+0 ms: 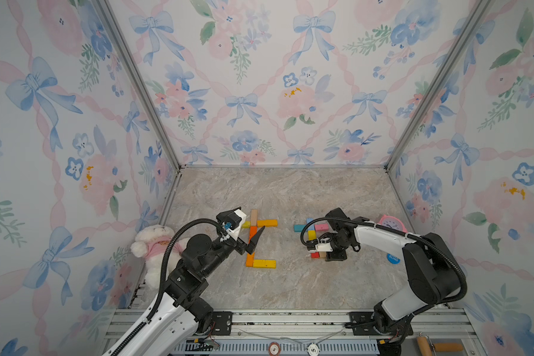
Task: Assemble the letter t with building blocks
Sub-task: Assemble the building block at the center of the board, then adjust the building block at the center of the board.
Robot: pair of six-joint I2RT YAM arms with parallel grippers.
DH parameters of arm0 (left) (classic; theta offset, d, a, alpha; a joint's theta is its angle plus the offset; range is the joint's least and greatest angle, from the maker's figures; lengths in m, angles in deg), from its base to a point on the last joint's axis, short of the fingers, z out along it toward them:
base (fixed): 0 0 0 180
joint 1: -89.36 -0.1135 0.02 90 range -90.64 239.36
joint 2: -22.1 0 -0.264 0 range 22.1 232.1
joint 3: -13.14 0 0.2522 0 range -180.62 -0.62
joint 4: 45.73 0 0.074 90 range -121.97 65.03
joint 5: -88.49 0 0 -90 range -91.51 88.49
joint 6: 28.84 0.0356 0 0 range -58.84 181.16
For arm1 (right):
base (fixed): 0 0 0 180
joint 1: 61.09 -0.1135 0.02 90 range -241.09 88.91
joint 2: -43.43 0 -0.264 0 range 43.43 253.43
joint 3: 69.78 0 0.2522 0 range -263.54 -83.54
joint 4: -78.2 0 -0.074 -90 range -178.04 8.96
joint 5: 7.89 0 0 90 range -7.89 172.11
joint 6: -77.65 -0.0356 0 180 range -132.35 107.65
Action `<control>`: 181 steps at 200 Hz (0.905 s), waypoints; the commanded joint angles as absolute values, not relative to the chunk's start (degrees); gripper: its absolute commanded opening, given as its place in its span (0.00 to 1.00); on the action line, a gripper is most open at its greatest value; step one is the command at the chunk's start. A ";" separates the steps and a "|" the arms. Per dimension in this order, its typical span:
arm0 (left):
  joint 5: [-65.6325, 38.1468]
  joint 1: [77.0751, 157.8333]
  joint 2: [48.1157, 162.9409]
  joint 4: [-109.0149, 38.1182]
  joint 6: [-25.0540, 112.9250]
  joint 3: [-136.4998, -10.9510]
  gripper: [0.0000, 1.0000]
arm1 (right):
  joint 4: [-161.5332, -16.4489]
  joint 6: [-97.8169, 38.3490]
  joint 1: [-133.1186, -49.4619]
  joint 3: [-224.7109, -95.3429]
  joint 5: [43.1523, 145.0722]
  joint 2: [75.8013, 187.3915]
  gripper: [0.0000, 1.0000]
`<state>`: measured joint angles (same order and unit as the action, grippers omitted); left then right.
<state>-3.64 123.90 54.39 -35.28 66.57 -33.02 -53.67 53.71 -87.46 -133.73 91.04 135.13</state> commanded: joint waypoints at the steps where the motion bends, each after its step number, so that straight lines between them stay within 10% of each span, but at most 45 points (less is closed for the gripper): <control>1: -3.43 124.28 53.88 -36.41 66.56 -32.70 0.98 | -52.08 52.63 -87.84 -134.91 90.73 136.24 0.61; 133: -3.36 124.26 53.87 -36.44 66.64 -32.81 0.98 | -52.30 46.72 -83.51 -133.57 96.64 122.91 0.73; 181: -3.27 124.29 53.64 -36.32 66.56 -32.76 0.98 | -54.23 46.57 -80.91 -130.29 96.38 118.80 0.25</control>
<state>-3.64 123.90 54.39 -35.28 66.57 -33.02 -54.85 46.72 -82.28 -132.03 95.35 118.76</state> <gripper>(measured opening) 0.979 0.335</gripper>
